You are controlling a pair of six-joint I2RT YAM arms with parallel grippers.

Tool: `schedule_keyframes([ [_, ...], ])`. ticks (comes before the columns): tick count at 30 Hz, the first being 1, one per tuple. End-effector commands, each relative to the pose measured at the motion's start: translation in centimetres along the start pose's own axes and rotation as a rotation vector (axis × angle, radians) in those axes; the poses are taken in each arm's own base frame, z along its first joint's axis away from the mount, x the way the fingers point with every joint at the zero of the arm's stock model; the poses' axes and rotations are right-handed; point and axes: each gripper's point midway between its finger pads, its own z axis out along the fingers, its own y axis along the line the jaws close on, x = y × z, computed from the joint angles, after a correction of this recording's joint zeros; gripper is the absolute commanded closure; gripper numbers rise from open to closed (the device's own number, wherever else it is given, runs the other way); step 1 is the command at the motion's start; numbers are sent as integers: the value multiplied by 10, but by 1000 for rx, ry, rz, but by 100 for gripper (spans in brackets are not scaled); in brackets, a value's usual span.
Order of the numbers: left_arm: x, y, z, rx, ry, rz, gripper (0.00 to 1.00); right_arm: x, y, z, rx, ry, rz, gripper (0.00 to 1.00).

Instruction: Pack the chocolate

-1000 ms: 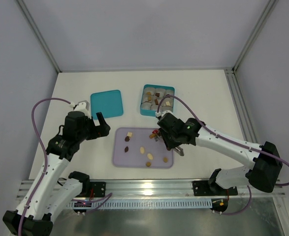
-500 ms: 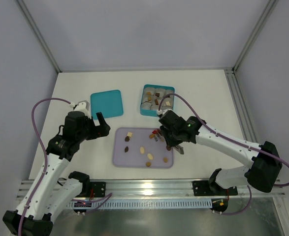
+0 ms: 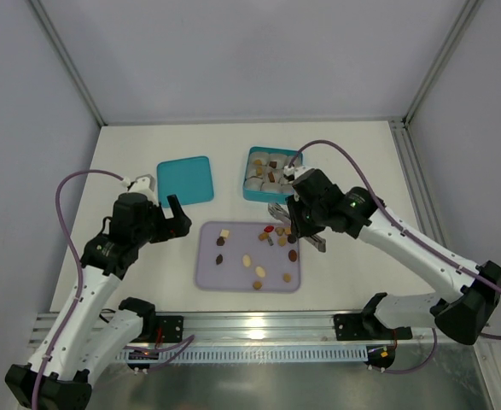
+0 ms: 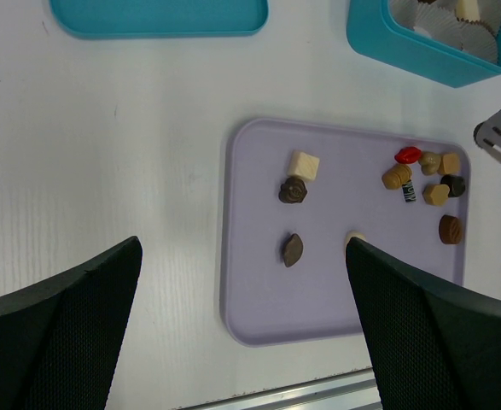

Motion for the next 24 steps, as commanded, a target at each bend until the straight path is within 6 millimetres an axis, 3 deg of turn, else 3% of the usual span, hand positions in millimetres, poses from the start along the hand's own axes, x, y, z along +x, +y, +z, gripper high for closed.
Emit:
schedule_keyframes([
  [1, -4, -2, 1, -1, -10, -4, 0, -43, -3, -15, -36, -92, 19, 73],
  [7, -4, 0, 5, -12, 2, -5, 0, -104, -13, -10, -43, -164, 43, 73],
  [11, -3, 0, 7, -16, 10, -5, 0, -128, -13, 15, -42, -132, 31, 73],
  [14, -3, 0, 7, -18, 13, -2, 0, -137, -12, 25, -38, -121, 18, 73],
  [18, -4, 1, 6, -20, 0, -2, 0, -134, -6, 49, -61, -66, 6, 73],
  [24, -5, 2, 7, -26, -1, -2, 0, -130, -8, 68, -52, -31, -3, 72],
])
